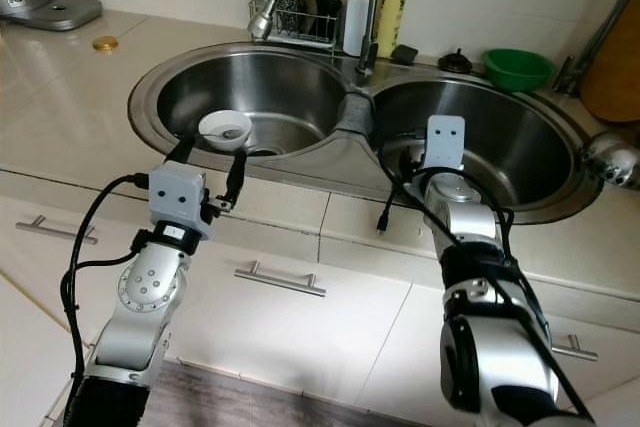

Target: Kitchen organization

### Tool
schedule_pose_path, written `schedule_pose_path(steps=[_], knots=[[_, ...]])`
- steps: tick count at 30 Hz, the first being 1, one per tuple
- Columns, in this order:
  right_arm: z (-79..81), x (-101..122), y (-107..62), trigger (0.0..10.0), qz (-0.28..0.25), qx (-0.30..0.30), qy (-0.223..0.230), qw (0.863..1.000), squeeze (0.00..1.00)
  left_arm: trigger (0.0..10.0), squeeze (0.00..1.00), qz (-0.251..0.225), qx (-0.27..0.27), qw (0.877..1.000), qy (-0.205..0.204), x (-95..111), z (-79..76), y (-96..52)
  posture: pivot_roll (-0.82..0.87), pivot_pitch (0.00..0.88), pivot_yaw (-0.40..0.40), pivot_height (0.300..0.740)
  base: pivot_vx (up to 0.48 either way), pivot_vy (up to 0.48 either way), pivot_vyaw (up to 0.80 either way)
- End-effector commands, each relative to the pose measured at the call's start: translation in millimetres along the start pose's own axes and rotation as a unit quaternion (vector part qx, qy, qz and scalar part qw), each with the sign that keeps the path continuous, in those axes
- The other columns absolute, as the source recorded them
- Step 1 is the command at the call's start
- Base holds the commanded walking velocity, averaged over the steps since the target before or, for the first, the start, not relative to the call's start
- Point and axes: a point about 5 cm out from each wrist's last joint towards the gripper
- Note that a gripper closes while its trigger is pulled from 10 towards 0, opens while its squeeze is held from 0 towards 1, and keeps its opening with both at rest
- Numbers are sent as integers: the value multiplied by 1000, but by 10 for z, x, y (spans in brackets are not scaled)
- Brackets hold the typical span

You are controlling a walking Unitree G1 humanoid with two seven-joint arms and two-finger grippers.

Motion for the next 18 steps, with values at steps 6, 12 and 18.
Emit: schedule_pose_path(steps=[6, 12, 18], knots=[[135, 220, -304, 10000, -150, 11, -43, 988, 0, 10000, 0, 6, 2, 1000, -10, 3, 19, -13, -11, 0, -87, 740, 0, 0, 0], [181, 78, -547, 10000, -184, 22, -74, 980, 0, 10000, 0, 3, 0, 1000, -12, 16, 19, -5, -17, 0, -83, 740, 0, 0, 0], [176, -16, -670, 10000, -183, 16, -76, 980, 0, 10000, 0, 1, -5, 1000, -13, 26, 10, 3, -20, 0, -83, 740, 0, 402, 0]])
Point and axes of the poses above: a point about 5 cm out from each wrist's last joint towards the gripper, its own y axis pointing out of the wrist towards the gripper, its own x axis along the axis of the wrist's last joint, z = x × y, and after that the axes turned 2 degrees about y, right-handed
